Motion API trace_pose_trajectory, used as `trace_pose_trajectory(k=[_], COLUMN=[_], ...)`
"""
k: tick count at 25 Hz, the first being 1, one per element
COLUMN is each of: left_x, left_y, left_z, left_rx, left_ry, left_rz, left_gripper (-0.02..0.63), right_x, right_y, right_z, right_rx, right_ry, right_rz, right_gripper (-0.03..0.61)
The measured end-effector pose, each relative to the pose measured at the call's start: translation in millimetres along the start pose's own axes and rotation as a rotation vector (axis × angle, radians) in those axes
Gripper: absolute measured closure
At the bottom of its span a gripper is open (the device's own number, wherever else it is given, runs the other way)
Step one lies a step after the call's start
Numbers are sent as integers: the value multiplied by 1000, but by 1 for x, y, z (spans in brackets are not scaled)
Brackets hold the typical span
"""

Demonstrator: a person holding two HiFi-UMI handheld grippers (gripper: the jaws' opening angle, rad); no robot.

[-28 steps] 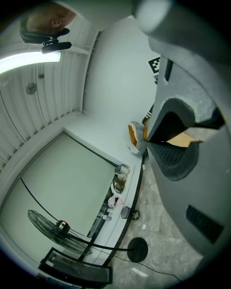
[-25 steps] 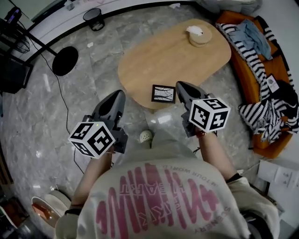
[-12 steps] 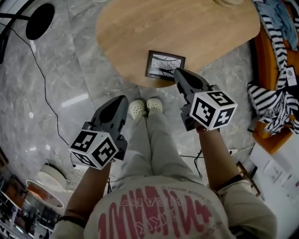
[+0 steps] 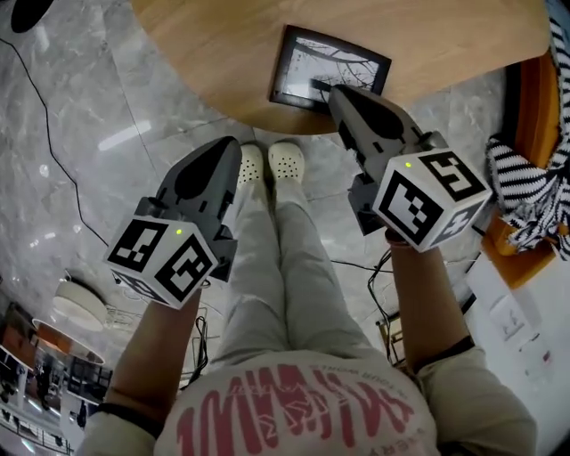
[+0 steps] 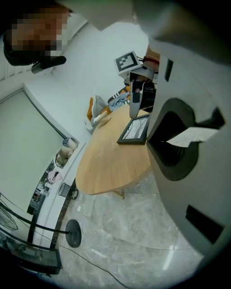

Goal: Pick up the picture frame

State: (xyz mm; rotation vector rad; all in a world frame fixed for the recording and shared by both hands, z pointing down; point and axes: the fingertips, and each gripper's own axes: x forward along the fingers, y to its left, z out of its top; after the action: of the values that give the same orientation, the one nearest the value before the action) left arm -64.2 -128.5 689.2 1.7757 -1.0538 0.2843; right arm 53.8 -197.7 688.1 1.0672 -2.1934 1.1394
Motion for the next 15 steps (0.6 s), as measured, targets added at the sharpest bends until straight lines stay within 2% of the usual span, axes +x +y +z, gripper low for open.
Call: trace_pose_trajectory(k=[4, 5, 6, 11, 15], left_x=[9, 10, 12, 20, 25], left_y=[6, 7, 8, 7, 4], left_z=[2, 3, 4, 3, 2], left_rx=[9, 14, 17, 11, 4], left_ry=[6, 6, 5, 10, 15], left_rz=[-3, -4, -4, -2, -13], left_gripper=[609, 609, 609, 609, 610], right_x=[8, 10, 13, 25, 31], right_y=[3, 4, 7, 25, 24], right_z=[-7, -9, -12, -26, -40], right_rx=[-277, -328, -366, -511, -597], right_ry=[88, 114, 139, 235, 307], right_rz=[-21, -13, 4, 99, 86], right_gripper=[568, 514, 463, 449, 447])
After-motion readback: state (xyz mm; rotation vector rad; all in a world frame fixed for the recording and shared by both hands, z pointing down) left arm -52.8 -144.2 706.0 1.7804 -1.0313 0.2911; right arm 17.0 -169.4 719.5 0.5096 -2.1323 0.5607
